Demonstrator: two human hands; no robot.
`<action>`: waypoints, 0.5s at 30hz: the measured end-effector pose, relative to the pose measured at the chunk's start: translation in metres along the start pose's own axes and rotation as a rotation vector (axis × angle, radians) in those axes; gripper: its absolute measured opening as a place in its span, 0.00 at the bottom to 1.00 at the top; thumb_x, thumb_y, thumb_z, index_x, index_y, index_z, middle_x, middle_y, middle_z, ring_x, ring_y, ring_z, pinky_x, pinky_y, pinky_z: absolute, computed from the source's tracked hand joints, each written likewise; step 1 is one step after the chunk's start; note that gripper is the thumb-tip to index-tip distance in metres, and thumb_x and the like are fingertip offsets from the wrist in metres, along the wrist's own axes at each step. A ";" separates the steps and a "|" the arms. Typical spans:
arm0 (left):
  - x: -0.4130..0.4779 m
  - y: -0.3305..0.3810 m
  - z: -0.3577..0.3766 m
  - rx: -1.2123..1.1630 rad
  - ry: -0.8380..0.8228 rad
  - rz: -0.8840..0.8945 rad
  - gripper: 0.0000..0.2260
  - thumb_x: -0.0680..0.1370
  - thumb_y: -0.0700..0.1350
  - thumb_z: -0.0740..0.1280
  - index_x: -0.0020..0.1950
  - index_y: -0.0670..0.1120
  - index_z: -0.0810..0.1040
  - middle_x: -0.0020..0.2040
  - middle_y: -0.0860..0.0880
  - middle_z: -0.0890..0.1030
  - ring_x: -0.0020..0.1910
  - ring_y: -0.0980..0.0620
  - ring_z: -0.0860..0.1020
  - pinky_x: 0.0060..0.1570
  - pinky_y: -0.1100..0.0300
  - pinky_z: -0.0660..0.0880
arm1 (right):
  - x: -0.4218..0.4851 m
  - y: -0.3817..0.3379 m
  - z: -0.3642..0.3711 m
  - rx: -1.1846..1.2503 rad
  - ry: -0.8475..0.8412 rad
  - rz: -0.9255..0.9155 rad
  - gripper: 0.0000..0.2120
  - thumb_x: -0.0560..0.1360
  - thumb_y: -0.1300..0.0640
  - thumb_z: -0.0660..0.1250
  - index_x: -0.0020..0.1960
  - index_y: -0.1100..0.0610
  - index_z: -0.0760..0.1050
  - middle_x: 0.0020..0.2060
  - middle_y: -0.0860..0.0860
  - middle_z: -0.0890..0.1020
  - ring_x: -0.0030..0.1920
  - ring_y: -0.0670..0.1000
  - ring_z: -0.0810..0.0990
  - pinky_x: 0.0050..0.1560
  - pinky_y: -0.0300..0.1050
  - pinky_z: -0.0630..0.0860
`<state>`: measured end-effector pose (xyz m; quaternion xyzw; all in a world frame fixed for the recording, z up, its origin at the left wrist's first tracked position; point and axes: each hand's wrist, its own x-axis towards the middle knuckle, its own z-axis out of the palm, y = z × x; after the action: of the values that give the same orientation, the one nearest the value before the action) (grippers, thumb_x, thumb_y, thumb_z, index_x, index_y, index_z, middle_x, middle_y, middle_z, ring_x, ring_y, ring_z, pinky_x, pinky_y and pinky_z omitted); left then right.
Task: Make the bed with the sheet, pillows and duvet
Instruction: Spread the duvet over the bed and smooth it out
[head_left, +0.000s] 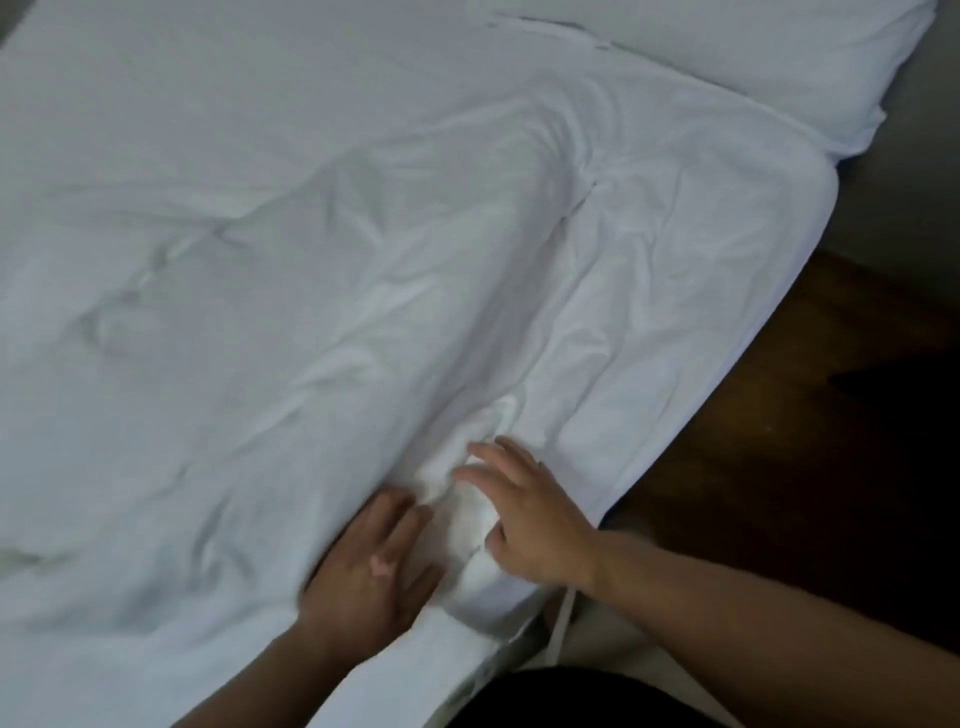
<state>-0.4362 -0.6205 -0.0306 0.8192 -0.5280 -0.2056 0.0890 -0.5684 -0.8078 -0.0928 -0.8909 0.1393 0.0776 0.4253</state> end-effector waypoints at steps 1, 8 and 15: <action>-0.038 -0.012 -0.001 0.038 0.006 -0.034 0.28 0.71 0.57 0.74 0.66 0.44 0.77 0.65 0.45 0.74 0.62 0.43 0.75 0.59 0.52 0.75 | -0.012 -0.023 0.018 -0.050 0.000 -0.031 0.36 0.68 0.46 0.64 0.76 0.47 0.62 0.77 0.48 0.58 0.78 0.58 0.53 0.72 0.62 0.61; -0.139 -0.089 0.029 0.317 -0.159 -0.308 0.56 0.53 0.63 0.82 0.75 0.41 0.68 0.70 0.38 0.72 0.67 0.36 0.72 0.65 0.36 0.65 | -0.018 -0.076 0.087 -0.578 -0.169 0.092 0.49 0.69 0.42 0.74 0.79 0.50 0.49 0.73 0.50 0.62 0.73 0.56 0.60 0.69 0.76 0.44; -0.066 -0.123 -0.008 0.251 0.038 -0.429 0.17 0.74 0.54 0.68 0.60 0.50 0.84 0.57 0.39 0.81 0.62 0.34 0.75 0.66 0.32 0.63 | 0.015 -0.071 0.030 -0.274 -0.076 0.084 0.19 0.77 0.43 0.67 0.65 0.51 0.76 0.55 0.51 0.80 0.57 0.54 0.77 0.64 0.54 0.69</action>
<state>-0.3539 -0.5092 -0.0519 0.9209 -0.3616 -0.1371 -0.0491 -0.5323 -0.7443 -0.0635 -0.9304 0.1482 0.1474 0.3011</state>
